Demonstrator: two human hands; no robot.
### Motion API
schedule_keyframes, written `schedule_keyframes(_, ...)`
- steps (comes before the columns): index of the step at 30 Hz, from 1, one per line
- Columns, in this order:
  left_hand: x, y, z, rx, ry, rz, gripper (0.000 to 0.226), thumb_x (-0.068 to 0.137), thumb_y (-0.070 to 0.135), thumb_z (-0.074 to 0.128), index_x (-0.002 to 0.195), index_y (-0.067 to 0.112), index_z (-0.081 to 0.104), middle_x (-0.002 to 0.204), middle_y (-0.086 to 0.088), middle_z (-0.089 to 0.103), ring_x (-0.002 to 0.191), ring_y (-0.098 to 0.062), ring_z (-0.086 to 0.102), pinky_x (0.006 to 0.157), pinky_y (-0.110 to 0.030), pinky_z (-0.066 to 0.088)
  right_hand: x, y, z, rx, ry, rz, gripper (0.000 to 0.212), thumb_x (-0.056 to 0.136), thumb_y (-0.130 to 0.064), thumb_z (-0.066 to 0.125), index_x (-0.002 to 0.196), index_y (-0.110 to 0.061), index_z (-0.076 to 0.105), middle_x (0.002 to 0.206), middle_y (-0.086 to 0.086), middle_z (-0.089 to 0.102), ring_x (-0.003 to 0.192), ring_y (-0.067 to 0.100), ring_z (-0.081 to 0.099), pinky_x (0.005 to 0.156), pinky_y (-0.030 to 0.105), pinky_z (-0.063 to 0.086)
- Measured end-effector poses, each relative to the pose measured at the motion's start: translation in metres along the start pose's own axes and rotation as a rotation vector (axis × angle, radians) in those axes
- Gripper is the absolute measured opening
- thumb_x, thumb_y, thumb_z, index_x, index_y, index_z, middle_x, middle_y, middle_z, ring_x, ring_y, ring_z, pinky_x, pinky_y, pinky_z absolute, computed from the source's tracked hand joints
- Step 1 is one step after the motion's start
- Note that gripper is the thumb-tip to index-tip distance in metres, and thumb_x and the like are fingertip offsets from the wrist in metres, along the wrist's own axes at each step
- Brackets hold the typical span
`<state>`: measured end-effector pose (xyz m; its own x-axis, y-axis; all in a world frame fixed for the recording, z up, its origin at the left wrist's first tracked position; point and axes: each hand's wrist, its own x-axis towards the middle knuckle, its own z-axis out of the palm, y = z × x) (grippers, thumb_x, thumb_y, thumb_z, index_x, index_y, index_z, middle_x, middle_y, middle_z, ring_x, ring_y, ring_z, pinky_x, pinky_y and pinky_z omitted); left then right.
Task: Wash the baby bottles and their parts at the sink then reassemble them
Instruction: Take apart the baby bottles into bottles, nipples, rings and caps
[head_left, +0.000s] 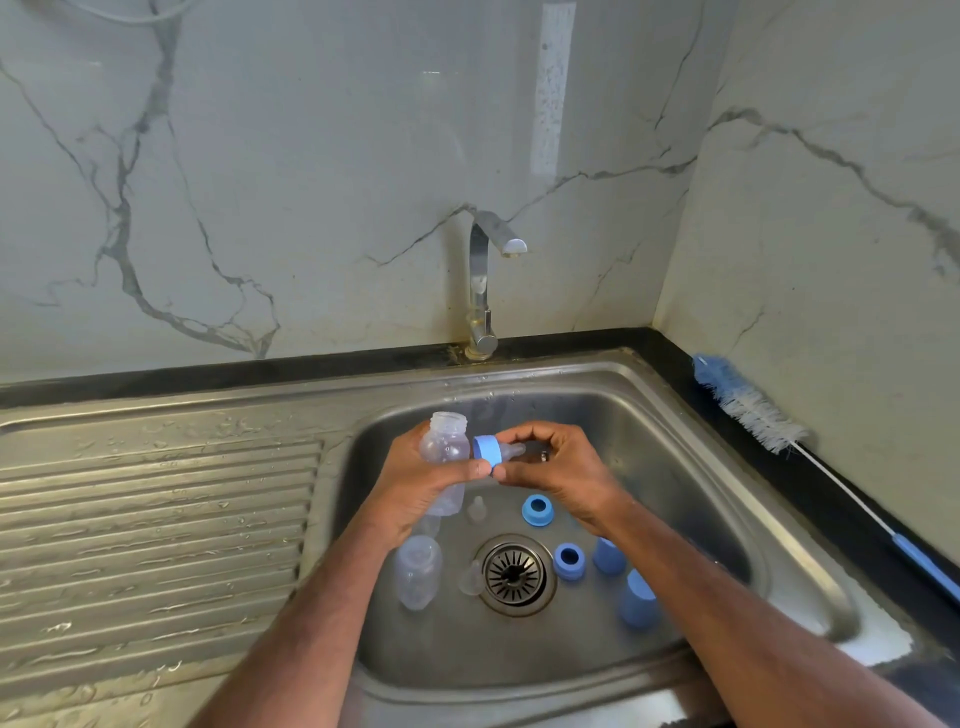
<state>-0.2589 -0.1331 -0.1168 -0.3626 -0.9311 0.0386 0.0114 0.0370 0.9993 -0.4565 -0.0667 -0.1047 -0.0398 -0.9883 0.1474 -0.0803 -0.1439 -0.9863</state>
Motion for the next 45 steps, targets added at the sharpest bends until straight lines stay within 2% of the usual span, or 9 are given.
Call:
schedule_keyframes(6, -0.002, 0.004, 0.001, -0.010, 0.061, 0.009, 0.045, 0.063, 0.002, 0.091, 0.100, 0.010, 0.068, 0.085, -0.005, 0.072, 0.079, -0.016, 0.066, 0.074, -0.035, 0.057, 0.000, -0.004, 0.000, 0.026, 0.028, 0.012, 0.028, 0.084, -0.005, 0.079, 0.111, -0.002, 0.075, 0.100, 0.015, 0.077, 0.092, 0.033, 0.075, 0.080, 0.038, 0.063)
schedule_keyframes(10, -0.003, 0.008, 0.004, -0.036, 0.048, 0.004, 0.056, 0.052, 0.019, 0.095, 0.101, 0.010, 0.070, 0.099, -0.019, 0.073, 0.089, -0.029, 0.071, 0.084, -0.054, 0.060, 0.001, -0.003, 0.001, 0.013, 0.117, -0.026, 0.020, 0.081, 0.003, 0.079, 0.098, 0.010, 0.072, 0.089, 0.025, 0.074, 0.079, 0.032, 0.073, 0.075, 0.034, 0.062)
schedule_keyframes(17, -0.005, 0.008, 0.008, -0.019, 0.004, -0.018, 0.058, 0.053, 0.021, 0.095, 0.105, 0.008, 0.071, 0.101, -0.017, 0.074, 0.099, -0.035, 0.071, 0.088, -0.057, 0.058, 0.002, -0.004, 0.004, 0.011, 0.174, -0.047, 0.008, 0.078, 0.014, 0.076, 0.079, 0.013, 0.067, 0.074, 0.024, 0.072, 0.066, 0.032, 0.068, 0.070, 0.037, 0.061)
schedule_keyframes(22, -0.010, 0.012, 0.010, -0.059, -0.027, -0.028, 0.051, 0.057, 0.015, 0.092, 0.101, 0.003, 0.071, 0.096, -0.019, 0.074, 0.087, -0.029, 0.072, 0.084, -0.049, 0.061, 0.002, -0.004, 0.006, -0.032, 0.141, -0.059, 0.007, 0.076, 0.017, 0.073, 0.079, 0.015, 0.067, 0.075, 0.031, 0.068, 0.065, 0.033, 0.065, 0.070, 0.040, 0.058)
schedule_keyframes(25, -0.012, 0.015, 0.014, -0.105, -0.024, -0.016, 0.040, 0.060, 0.015, 0.087, 0.095, 0.007, 0.071, 0.087, -0.015, 0.075, 0.080, -0.025, 0.073, 0.079, -0.045, 0.061, 0.000, -0.006, 0.007, 0.078, 0.159, -0.049, 0.008, 0.078, 0.017, 0.072, 0.084, 0.016, 0.068, 0.081, 0.033, 0.069, 0.067, 0.033, 0.066, 0.071, 0.038, 0.058)
schedule_keyframes(30, -0.010, 0.015, 0.009, -0.165, 0.001, -0.024, 0.037, 0.061, 0.015, 0.086, 0.092, 0.007, 0.069, 0.084, -0.015, 0.075, 0.077, -0.026, 0.072, 0.079, -0.044, 0.060, -0.004, -0.006, 0.006, 0.013, 0.085, -0.037, 0.026, 0.076, 0.010, 0.080, 0.100, 0.010, 0.071, 0.097, 0.026, 0.074, 0.092, 0.036, 0.071, 0.089, 0.043, 0.060)
schedule_keyframes(38, -0.010, 0.013, 0.014, -0.041, -0.039, -0.038, 0.046, 0.061, 0.013, 0.089, 0.101, 0.001, 0.071, 0.091, -0.018, 0.075, 0.078, -0.026, 0.072, 0.077, -0.044, 0.060, -0.001, -0.003, 0.007, -0.080, 0.249, 0.049, 0.010, 0.077, 0.010, 0.078, 0.083, 0.002, 0.075, 0.077, 0.020, 0.074, 0.067, 0.031, 0.072, 0.078, 0.053, 0.061)
schedule_keyframes(42, -0.010, 0.010, 0.014, -0.004, -0.049, -0.045, 0.053, 0.055, 0.021, 0.091, 0.102, 0.003, 0.073, 0.095, -0.019, 0.075, 0.083, -0.027, 0.072, 0.080, -0.046, 0.060, -0.001, -0.004, 0.005, -0.088, 0.187, 0.100, 0.008, 0.081, 0.008, 0.076, 0.089, 0.007, 0.074, 0.081, 0.026, 0.073, 0.067, 0.028, 0.071, 0.070, 0.037, 0.062)
schedule_keyframes(45, -0.009, 0.007, 0.012, -0.014, 0.003, -0.048, 0.053, 0.053, 0.021, 0.092, 0.100, 0.004, 0.073, 0.092, -0.018, 0.075, 0.082, -0.028, 0.072, 0.080, -0.046, 0.060, -0.003, -0.005, 0.002, 0.009, 0.067, 0.140, 0.012, 0.087, 0.001, 0.074, 0.098, 0.003, 0.076, 0.095, 0.022, 0.076, 0.088, 0.030, 0.075, 0.084, 0.037, 0.062)
